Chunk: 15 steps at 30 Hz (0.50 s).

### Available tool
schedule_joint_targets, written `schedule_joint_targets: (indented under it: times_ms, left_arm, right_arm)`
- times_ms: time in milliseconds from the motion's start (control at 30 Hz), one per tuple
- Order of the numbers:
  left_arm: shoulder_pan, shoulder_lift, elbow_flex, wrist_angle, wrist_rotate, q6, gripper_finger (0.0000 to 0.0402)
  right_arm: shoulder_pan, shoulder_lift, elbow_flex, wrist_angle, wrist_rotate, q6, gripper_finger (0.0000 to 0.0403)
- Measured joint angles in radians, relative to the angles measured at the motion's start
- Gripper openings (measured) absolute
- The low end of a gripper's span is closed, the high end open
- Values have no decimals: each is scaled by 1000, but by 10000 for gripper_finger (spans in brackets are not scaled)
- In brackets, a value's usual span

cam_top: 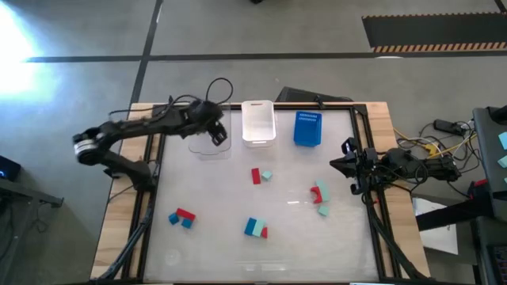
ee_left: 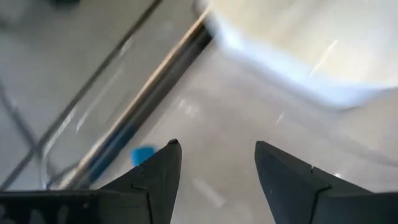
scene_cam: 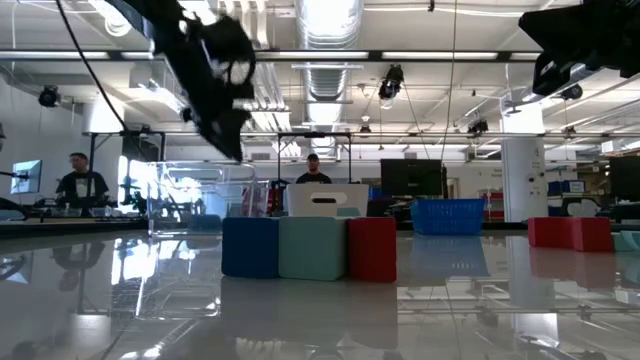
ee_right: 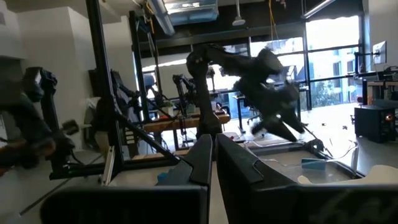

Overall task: Sort & place blocks by color
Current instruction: Put the top light blue block into the blue bin

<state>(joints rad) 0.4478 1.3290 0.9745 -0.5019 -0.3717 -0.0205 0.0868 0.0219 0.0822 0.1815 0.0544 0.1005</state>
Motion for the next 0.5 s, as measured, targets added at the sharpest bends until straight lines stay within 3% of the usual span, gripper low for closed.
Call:
schedule_joint_targets:
  times_ms: [233,367,500]
  left_arm:
    - [-299,-215,-68,198,0,1,189]
    - [-443,-291,-149,388,-28,30,189]
    - [-520,-341,-237,573,-32,90,189]
  right_arm:
    - [0,41,0,187,0,-9,13]
    - [0,143,0,308,0,-52,13]
    - [0,288,0,480,7,-87,13]
